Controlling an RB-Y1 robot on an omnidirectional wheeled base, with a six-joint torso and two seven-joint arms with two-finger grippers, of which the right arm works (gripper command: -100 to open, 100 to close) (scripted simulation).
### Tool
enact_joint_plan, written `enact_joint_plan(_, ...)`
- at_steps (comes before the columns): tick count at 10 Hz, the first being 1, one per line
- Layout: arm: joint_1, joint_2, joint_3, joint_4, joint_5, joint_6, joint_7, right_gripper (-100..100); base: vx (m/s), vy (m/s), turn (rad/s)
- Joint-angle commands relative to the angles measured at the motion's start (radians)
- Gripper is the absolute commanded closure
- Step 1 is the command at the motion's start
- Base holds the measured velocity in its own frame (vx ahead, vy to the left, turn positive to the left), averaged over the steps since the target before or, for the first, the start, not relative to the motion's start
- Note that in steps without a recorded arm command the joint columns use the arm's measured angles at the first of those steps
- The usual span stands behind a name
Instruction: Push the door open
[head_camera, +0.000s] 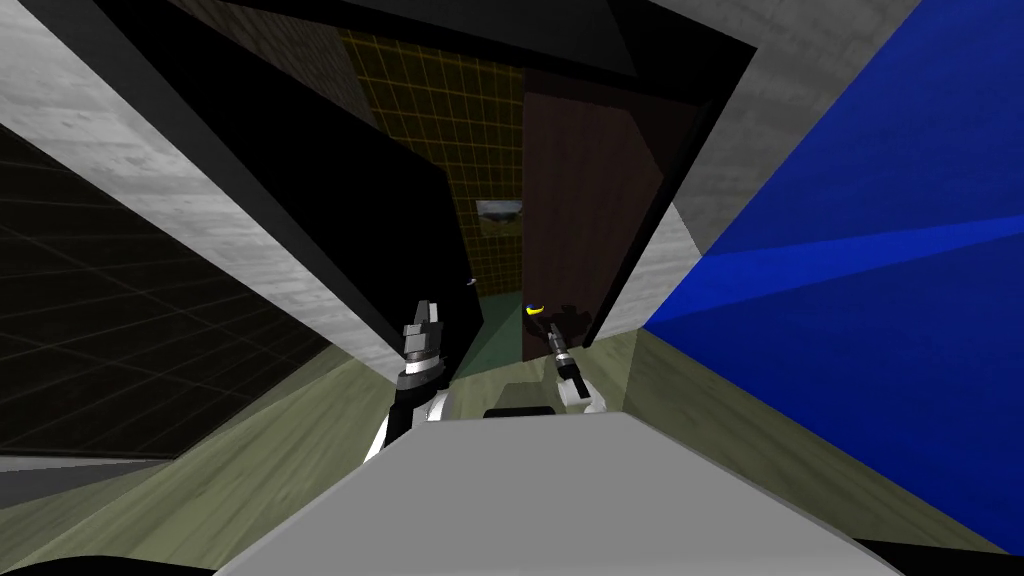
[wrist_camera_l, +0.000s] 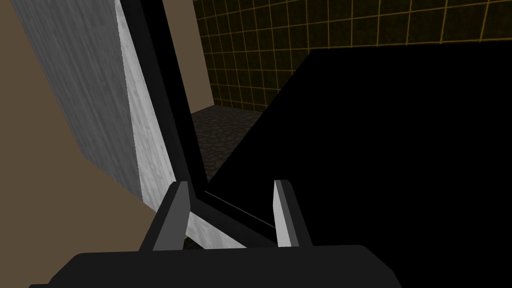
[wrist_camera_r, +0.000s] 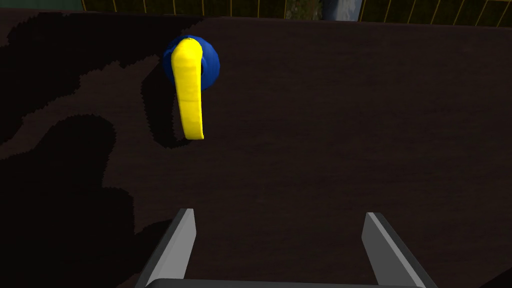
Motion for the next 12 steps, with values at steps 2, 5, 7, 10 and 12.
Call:
enact_joint_plan(2, -0.024, 0.002, 0.0, 0.065, -0.005, -0.014, -0.004, -100, 0.041, -0.045, 0.092)
enact_joint_plan(5, -0.049, 0.008, 0.002, 0.137, -0.009, -0.026, -0.006, -100, 0.056, -0.067, 0.111)
enact_joint_plan(7, -0.062, 0.012, 0.002, 0.175, -0.012, -0.032, -0.007, -100, 0.053, -0.061, 0.082)
enact_joint_plan(10, -0.09, 0.022, 0.004, 0.256, -0.018, -0.046, -0.009, -100, 0.064, -0.065, 0.113)
enact_joint_plan(12, -0.108, 0.029, 0.005, 0.307, -0.021, -0.054, -0.011, -100, 0.074, -0.096, 0.122)
